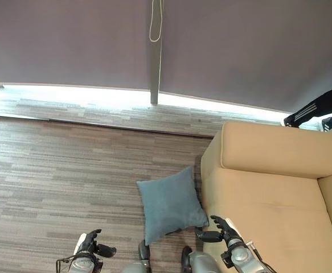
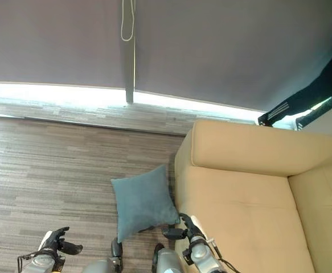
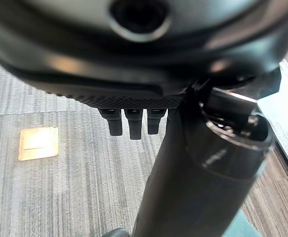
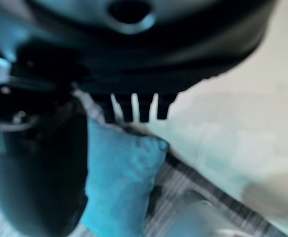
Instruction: Pick up all the scattered cushions and arrange them neatly on the sofa.
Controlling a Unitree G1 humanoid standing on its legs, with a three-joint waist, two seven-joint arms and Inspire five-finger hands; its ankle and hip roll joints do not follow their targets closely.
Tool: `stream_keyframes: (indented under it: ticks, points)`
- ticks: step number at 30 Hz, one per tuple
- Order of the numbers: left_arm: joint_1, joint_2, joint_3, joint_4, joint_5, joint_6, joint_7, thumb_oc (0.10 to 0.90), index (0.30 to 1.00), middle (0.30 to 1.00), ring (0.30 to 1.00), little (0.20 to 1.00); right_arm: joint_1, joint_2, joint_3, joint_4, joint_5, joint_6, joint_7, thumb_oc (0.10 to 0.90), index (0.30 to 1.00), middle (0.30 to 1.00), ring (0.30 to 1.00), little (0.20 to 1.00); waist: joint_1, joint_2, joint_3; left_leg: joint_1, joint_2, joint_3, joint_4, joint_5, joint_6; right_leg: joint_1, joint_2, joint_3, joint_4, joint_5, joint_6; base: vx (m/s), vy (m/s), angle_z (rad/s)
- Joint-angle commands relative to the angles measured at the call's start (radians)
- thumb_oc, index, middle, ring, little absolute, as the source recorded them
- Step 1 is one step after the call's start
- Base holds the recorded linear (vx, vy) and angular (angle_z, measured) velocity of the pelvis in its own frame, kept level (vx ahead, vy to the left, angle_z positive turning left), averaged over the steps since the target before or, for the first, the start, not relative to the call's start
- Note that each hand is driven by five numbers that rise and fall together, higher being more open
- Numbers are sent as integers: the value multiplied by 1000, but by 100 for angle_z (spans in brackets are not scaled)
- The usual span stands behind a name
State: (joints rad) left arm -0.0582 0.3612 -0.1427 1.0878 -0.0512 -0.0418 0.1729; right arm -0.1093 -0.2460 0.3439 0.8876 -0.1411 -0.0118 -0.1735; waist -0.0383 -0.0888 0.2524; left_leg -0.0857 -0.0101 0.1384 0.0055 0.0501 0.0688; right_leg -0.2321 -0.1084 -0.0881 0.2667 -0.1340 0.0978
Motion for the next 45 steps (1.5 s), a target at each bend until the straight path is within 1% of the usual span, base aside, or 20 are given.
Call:
stream_keyframes:
  ticks: [1, 2, 5, 6, 9, 10, 16, 20, 25, 26, 28, 30, 32, 36, 39, 40, 41, 42, 43, 45]
  points:
    - [1, 33, 13, -68, -31, -47, 32, 800, 900, 900, 900, 900, -36, -33, -8, -63, 41, -32, -29, 800, 900, 900, 900, 900, -5, -52, -4, -50, -17, -9, 109, -145, -49, 28, 1, -18, -142, 108, 23, -35, -93, 34]
    - [-8, 27, 20, -87, -63, -55, 35, 800, 900, 900, 900, 900, -55, -35, -4, -74, 49, -35, -35, 800, 900, 900, 900, 900, 6, -52, 17, -84, -14, -19, 112, -134, -55, 7, 11, -3, -135, 121, 19, -85, -86, 29]
    - [-21, 27, 25, -95, -84, -63, 43, 800, 900, 900, 900, 900, -77, -39, -1, -78, 61, -36, -45, 800, 900, 900, 900, 900, 17, -48, 27, -121, -14, -24, 118, -125, -60, -11, 2, -17, -145, 127, 13, -69, -78, 18]
    - [-44, 26, 22, -114, -116, -74, 55, 800, 900, 900, 900, 900, -115, -41, 1, -87, 83, -41, -58, 800, 900, 900, 900, 900, 27, -41, 51, -165, -11, -36, 119, -108, -69, -49, 0, -22, -144, 133, 4, -76, -99, 11]
    - [-57, 26, 27, -133, -151, -84, 67, 800, 900, 900, 900, 900, -145, -44, 5, -90, 99, -44, -70, 800, 900, 900, 900, 900, 35, -33, 64, -193, -8, -40, 119, -98, -75, -71, -2, -31, -145, 135, -2, -47, -94, 10]
    - [-85, 23, 25, -149, -188, -93, 86, 800, 900, 900, 900, 900, -201, -44, 23, -97, 115, -42, -88, 800, 900, 900, 900, 900, 44, -25, 90, -221, -6, -42, 116, -85, -81, -101, -1, -33, -143, 140, -7, -45, -79, 15]
    - [-172, 23, -1, -153, -270, -118, 124, 800, 900, 900, 900, 900, -394, -11, 93, -61, 151, -35, -124, 800, 900, 900, 900, 900, 62, -3, 153, -286, -3, -50, 99, -45, -92, -177, 6, -38, -140, 155, -11, -48, -42, 4]
    - [-214, 36, -18, -155, -297, -128, 134, 800, 900, 900, 900, 900, -487, -7, 119, -33, 164, -32, -138, 800, 900, 900, 900, 900, 69, 1, 182, -308, -3, -54, 95, -36, -95, -201, 7, -39, -135, 157, -10, -27, -16, 5]
    - [-347, 99, -56, -220, -344, -168, 168, 800, 900, 900, 900, 900, -694, -38, 132, 46, 226, -28, -180, 800, 900, 900, 900, 900, 89, 9, 268, -423, -7, -64, 150, -34, -103, -309, -1, -49, -85, 159, -15, -66, -66, 11]
    - [-347, 99, -56, -220, -344, -168, 168, 800, 900, 900, 900, 900, -694, -38, 132, 46, 226, -28, -180, 800, 900, 900, 900, 900, 89, 9, 268, -423, -7, -64, 150, -34, -103, -309, -1, -49, -85, 159, -15, -44, -100, 18]
    - [-396, 119, -72, -242, -361, -181, 182, 800, 900, 900, 900, 900, -778, -67, 126, 94, 262, -20, -199, 800, 900, 900, 900, 900, 93, 9, 268, -522, -4, -69, 175, -30, -104, -405, -5, -60, -61, 163, -17, -10, -97, 20]
    - [-410, 123, -76, -254, -365, -182, 183, 800, 900, 900, 900, 900, -801, -78, 119, 103, 279, -21, -204, 800, 900, 900, 900, 900, 94, 7, 268, -552, -3, -71, 181, -27, -104, -435, -7, -64, -52, 163, -17, 4, -59, 21]
    - [-440, 145, -92, -275, -374, -186, 190, 800, 900, 900, 900, 900, -857, -117, 113, 130, 316, -14, -223, 800, 900, 900, 900, 900, 94, 8, 268, -638, 1, -81, 185, -16, -108, -521, -8, -75, -35, 161, -14, 15, -95, 12]
    - [-489, 164, -111, -274, -367, -184, 197, 800, 900, 900, 900, 900, -903, -148, 113, 135, 341, -12, -239, 800, 900, 900, 900, 900, 83, 5, 268, -720, 2, -89, 183, -2, -114, -605, -8, -82, -21, 162, -14, 23, -84, 17]
    - [-550, 183, -126, -280, -380, -190, 208, 800, 900, 900, 900, 900, -964, -179, 117, 141, 375, -20, -268, 800, 900, 900, 900, 900, 72, 7, 268, -823, 5, -101, 199, 4, -121, -705, -7, -92, 7, 155, -16, 69, -116, 15]
    - [-549, 187, -128, -286, -385, -192, 212, 800, 900, 900, 900, 900, -965, -184, 122, 140, 383, -19, -273, 800, 900, 900, 900, 900, 73, 11, 268, -816, 9, -111, 203, -24, -126, -707, -1, -86, 28, 124, -8, 105, -101, 15]
    - [-553, 197, -129, -306, -385, -195, 219, 800, 900, 900, 900, 900, -973, -203, 119, 134, 383, -17, -285, 800, 900, 900, 900, 900, 73, 14, 268, -844, 9, -116, 209, -22, -128, -732, -4, -89, 39, 117, -9, 53, -96, 15]
    - [-569, 206, -129, -324, -387, -196, 223, 800, 900, 900, 900, 900, -991, -220, 107, 124, 394, -21, -303, 800, 900, 900, 900, 900, 68, 16, 268, -899, 9, -114, 215, 8, -124, -780, -10, -103, 41, 140, -18, 67, -130, 24]
    - [-551, 208, -122, -371, -378, -197, 245, 800, 900, 900, 900, 900, -969, -231, 74, 96, 429, -24, -337, 800, 900, 900, 900, 900, 60, 25, 268, -915, 15, -127, 224, -18, -132, -804, -5, -96, 75, 101, -10, 64, -90, 31]
    - [-543, 206, -113, -385, -381, -195, 251, 800, 900, 900, 900, 900, -959, -237, 66, 84, 444, -29, -346, 800, 900, 900, 900, 900, 55, 29, 268, -934, 18, -131, 223, -14, -135, -831, -4, -99, 84, 96, -11, 70, -51, 27]
